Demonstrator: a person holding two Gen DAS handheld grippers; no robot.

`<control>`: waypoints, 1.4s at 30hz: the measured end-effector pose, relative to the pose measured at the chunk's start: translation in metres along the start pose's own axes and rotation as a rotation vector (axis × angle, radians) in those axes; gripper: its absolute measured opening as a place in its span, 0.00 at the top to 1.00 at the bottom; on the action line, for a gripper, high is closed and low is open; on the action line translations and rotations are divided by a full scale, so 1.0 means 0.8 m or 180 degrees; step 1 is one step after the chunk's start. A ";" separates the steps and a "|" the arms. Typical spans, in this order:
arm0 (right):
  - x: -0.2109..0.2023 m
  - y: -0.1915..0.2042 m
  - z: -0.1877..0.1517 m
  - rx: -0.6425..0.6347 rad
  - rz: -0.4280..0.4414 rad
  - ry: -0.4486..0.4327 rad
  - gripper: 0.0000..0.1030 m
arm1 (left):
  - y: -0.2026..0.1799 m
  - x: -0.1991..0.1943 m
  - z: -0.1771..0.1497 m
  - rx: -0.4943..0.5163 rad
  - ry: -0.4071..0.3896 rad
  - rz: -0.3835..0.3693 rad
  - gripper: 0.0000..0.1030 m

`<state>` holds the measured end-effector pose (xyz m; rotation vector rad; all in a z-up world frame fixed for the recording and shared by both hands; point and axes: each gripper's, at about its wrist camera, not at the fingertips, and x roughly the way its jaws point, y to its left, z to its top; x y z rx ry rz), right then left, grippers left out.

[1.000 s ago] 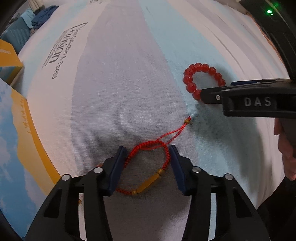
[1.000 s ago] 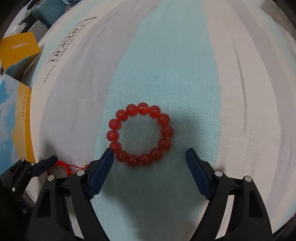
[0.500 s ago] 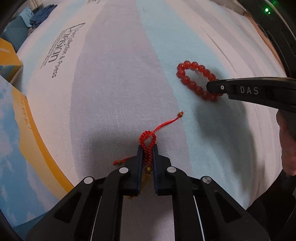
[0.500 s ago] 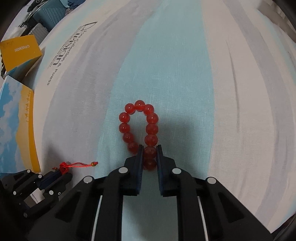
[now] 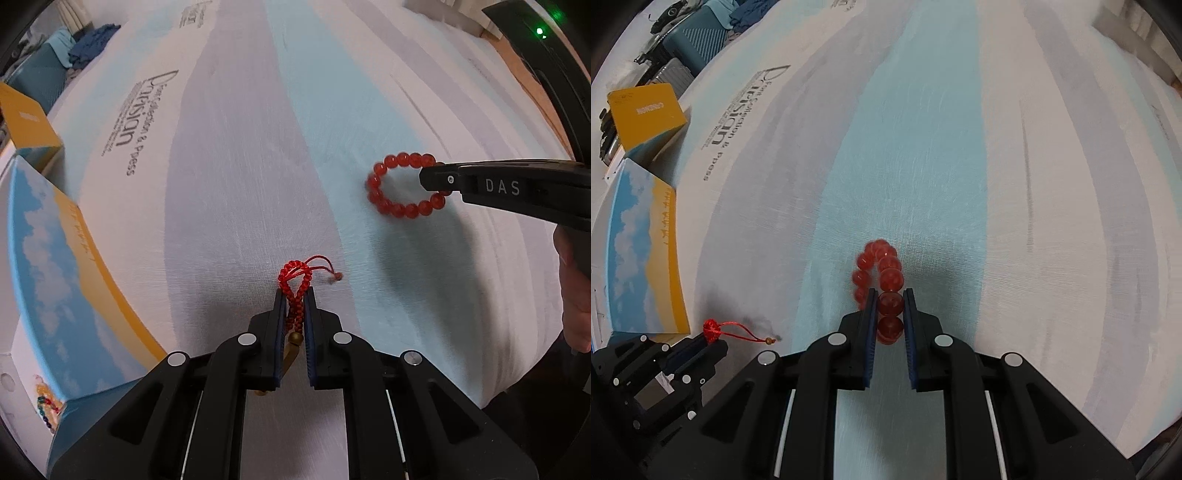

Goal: Organize jewelry
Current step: 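Carry the red cord bracelet in the left tool while the right tool carries the red beads into the box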

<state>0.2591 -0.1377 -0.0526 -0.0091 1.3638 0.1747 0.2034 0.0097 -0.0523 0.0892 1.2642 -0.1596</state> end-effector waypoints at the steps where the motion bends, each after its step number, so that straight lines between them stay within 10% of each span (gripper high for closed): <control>1: -0.003 0.001 0.000 -0.0003 -0.0004 -0.0012 0.88 | -0.001 -0.005 -0.001 0.0005 -0.0010 0.0004 0.92; 24: -0.128 0.048 -0.021 -0.0194 -0.0058 -0.0369 0.88 | 0.017 -0.127 -0.012 -0.0078 -0.0353 0.0186 0.92; 42: -0.226 0.176 -0.030 -0.0633 0.0018 -0.0686 0.88 | 0.101 -0.234 -0.058 -0.0387 -0.0621 0.0388 0.92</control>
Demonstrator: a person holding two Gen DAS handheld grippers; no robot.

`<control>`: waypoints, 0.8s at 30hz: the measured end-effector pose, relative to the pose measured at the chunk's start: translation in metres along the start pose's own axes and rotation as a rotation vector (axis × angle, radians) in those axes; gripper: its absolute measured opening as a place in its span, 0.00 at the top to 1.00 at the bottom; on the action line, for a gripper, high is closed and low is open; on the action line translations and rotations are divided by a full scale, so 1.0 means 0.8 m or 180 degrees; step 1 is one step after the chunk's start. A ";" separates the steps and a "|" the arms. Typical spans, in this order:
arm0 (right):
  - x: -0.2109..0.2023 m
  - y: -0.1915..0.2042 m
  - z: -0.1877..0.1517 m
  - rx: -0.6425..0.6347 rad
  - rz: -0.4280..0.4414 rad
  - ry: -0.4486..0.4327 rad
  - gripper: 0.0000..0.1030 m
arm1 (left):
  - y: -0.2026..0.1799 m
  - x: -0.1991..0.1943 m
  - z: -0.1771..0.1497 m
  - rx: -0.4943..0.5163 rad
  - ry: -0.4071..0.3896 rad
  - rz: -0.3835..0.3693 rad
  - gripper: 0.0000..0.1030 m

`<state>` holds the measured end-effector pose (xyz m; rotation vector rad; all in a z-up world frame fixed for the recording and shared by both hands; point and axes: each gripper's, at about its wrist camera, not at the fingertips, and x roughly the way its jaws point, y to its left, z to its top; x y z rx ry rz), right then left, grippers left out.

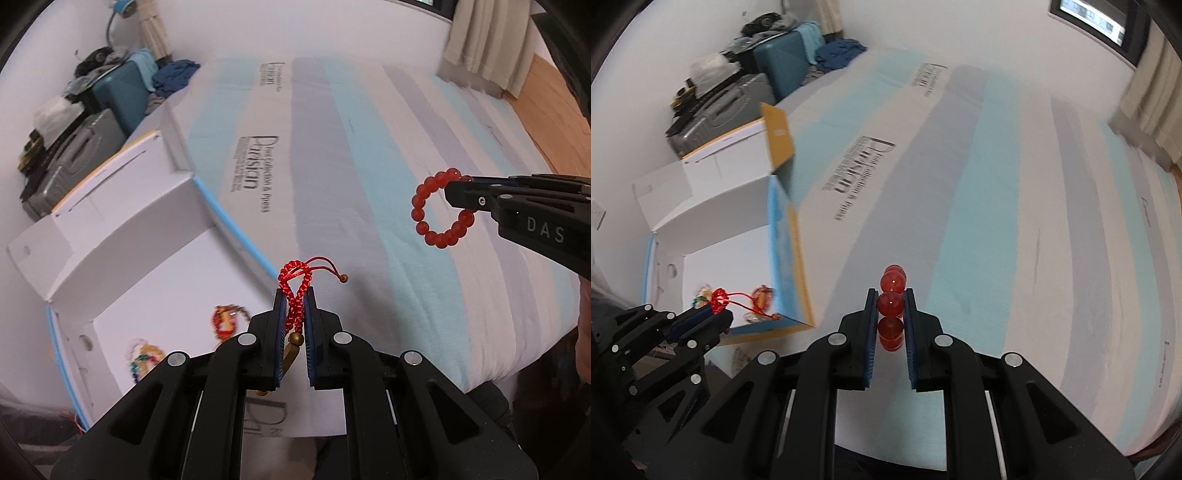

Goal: Organize jewelry
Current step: 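Carry the red cord bracelet in the left tool while the right tool carries the red beads into the box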

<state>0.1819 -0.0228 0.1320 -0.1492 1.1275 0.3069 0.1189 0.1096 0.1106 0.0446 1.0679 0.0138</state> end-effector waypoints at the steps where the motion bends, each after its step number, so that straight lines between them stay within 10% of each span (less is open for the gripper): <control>1: -0.002 0.011 0.003 -0.0034 0.0014 -0.0012 0.88 | 0.009 -0.003 -0.002 -0.0022 -0.0001 0.0020 0.92; 24: 0.029 0.217 0.018 -0.0630 0.0375 0.0086 0.88 | 0.188 -0.014 -0.063 -0.0644 0.0214 0.0415 0.92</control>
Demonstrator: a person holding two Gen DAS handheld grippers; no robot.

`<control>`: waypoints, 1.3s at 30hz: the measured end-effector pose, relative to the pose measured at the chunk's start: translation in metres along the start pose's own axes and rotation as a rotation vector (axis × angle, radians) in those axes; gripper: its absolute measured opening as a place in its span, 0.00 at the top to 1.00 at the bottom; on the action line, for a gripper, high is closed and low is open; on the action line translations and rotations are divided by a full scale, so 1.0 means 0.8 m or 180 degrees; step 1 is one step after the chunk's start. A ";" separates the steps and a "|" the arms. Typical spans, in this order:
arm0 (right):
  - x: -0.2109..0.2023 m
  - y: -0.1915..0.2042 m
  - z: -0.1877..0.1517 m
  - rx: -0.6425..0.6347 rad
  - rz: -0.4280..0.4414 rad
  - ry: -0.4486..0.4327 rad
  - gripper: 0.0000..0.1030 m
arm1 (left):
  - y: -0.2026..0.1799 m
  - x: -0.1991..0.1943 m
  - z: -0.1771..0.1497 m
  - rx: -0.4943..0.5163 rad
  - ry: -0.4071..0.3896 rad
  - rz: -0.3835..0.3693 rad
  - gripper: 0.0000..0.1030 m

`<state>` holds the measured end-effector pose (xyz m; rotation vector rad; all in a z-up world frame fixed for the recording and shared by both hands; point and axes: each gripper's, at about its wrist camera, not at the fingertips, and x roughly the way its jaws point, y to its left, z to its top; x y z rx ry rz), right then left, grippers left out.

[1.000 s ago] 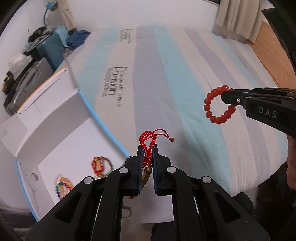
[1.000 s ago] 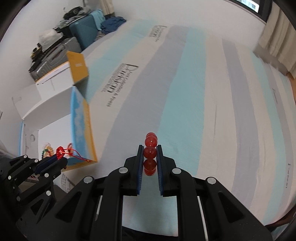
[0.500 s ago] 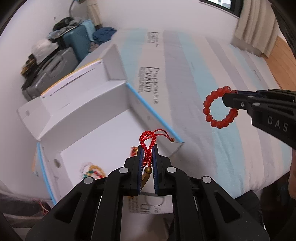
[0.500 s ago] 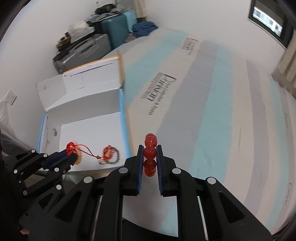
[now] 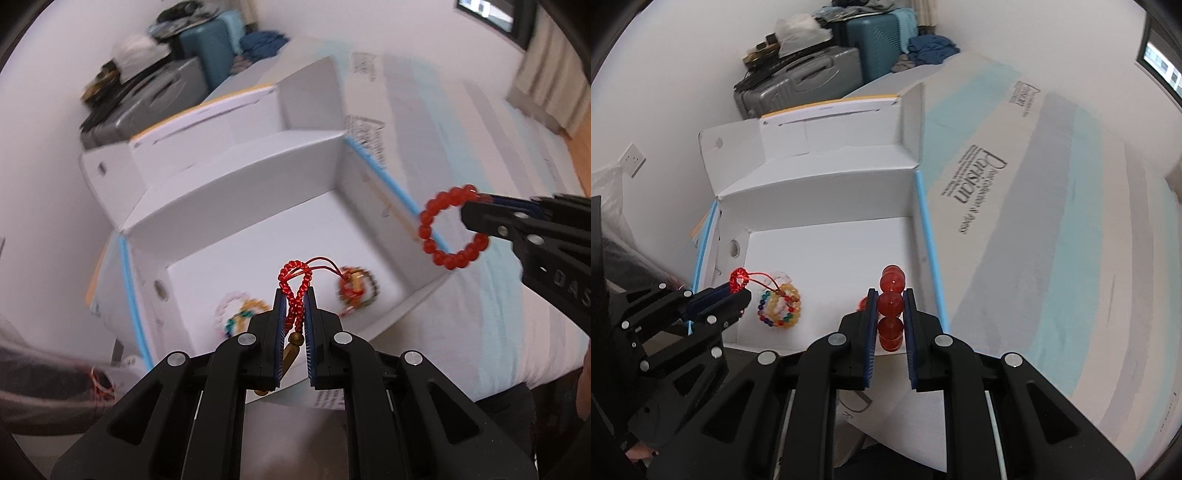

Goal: Organize jewelry
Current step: 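Carry the red cord bracelet in the left tool while the right tool carries the red beads into the box, then open the left tool over the bracelet pile while the right tool releases the red bead bracelet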

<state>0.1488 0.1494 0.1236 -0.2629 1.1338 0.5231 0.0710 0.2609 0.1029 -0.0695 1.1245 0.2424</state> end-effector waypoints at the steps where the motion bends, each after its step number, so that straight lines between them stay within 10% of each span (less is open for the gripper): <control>1: 0.004 0.004 0.000 -0.0011 0.0011 0.0017 0.88 | 0.009 0.006 -0.002 -0.0042 0.0045 0.0009 0.92; 39: 0.197 0.054 -0.009 -0.0088 0.0030 0.0815 0.86 | 0.077 0.174 -0.041 -0.0245 0.1003 -0.0076 0.86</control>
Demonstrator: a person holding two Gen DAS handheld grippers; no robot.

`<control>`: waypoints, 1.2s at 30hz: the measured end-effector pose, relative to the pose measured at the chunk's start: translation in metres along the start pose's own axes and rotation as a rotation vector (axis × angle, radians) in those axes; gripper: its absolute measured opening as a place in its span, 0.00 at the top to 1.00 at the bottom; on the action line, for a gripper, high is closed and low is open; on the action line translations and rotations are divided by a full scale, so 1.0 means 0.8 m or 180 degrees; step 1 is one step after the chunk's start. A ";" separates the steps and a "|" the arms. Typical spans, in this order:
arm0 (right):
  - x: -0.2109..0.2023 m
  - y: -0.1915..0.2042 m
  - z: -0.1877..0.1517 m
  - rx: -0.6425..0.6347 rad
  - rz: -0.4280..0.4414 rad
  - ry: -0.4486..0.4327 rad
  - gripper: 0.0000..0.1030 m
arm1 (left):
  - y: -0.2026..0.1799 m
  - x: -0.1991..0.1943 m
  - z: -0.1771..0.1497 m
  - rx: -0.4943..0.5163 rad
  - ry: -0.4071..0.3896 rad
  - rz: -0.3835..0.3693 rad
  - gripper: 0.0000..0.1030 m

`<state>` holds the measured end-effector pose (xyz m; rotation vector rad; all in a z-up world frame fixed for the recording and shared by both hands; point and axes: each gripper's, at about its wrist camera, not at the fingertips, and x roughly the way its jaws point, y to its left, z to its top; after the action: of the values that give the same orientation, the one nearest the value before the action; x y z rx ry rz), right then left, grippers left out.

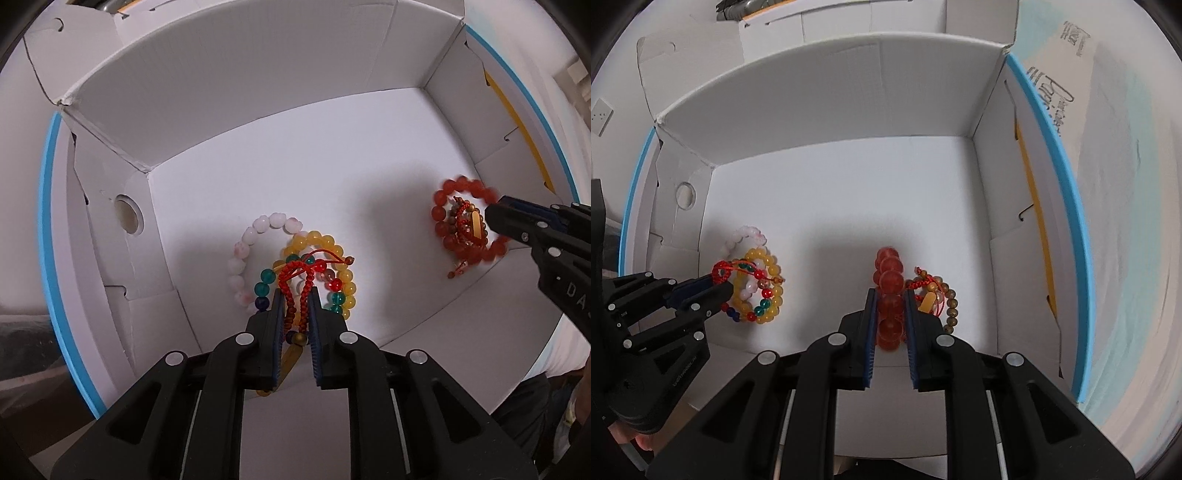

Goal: Organize jewelry

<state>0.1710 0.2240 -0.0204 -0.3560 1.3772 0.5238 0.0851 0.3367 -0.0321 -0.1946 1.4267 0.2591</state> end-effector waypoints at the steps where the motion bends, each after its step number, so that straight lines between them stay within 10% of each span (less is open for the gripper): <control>1: -0.002 -0.002 0.001 0.0000 0.0004 -0.0008 0.86 | 0.000 -0.002 -0.001 0.0002 -0.0014 0.0012 0.86; 7: -0.031 -0.006 -0.003 0.0018 0.0064 -0.0184 0.69 | 0.002 -0.030 -0.011 -0.0051 -0.0247 0.0019 0.72; 18: -0.127 -0.024 -0.032 0.0046 0.0120 -0.0825 0.34 | 0.008 -0.114 -0.041 -0.0382 -0.0973 -0.0003 0.16; 36: -0.185 -0.030 -0.143 -0.0193 0.0166 -0.1379 0.16 | -0.017 -0.173 -0.150 -0.0798 -0.1494 -0.0184 0.06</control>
<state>0.0735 0.1216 0.1042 -0.2379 0.9548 0.6447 -0.0416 0.2807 0.0886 -0.3547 0.9200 0.4071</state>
